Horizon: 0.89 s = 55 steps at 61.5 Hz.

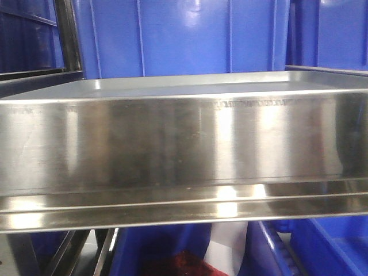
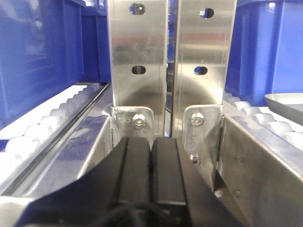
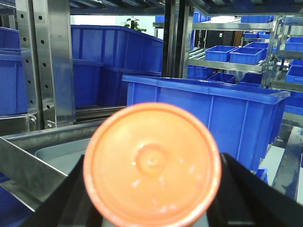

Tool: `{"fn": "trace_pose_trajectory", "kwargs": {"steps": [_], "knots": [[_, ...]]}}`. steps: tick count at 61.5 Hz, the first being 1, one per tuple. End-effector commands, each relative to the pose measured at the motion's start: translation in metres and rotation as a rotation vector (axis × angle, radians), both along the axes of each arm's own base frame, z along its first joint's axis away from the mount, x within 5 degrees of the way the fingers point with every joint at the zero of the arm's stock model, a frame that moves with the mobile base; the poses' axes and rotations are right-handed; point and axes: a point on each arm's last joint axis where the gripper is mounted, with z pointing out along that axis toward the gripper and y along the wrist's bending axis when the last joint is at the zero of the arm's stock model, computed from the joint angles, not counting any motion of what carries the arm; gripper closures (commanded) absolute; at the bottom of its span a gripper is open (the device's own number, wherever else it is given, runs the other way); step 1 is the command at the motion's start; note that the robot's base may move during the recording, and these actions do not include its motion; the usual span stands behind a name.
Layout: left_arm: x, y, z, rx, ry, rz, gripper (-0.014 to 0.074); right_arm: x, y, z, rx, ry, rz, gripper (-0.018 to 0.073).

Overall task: Grab orange capacitor from left shelf to right conveyor
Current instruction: 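Lift the orange cylinder up and out of the shelf tray, then drive the base to the conveyor while holding the cylinder in the right gripper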

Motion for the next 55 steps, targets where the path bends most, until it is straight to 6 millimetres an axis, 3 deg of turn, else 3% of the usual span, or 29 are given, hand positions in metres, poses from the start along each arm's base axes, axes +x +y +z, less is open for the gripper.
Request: {"fn": "trace_pose_trajectory", "kwargs": {"steps": [1,55], "knots": [[-0.0020,-0.0001,0.0097,-0.010,-0.096,-0.004,0.0701,-0.0065,-0.0055,0.0154,0.060,-0.112,-0.015,0.0503],[-0.0020,-0.0001,0.0097,-0.010,-0.096,-0.004,0.0701,-0.0065,-0.0055,0.0154,0.061,-0.113,-0.012,0.0503]]}}
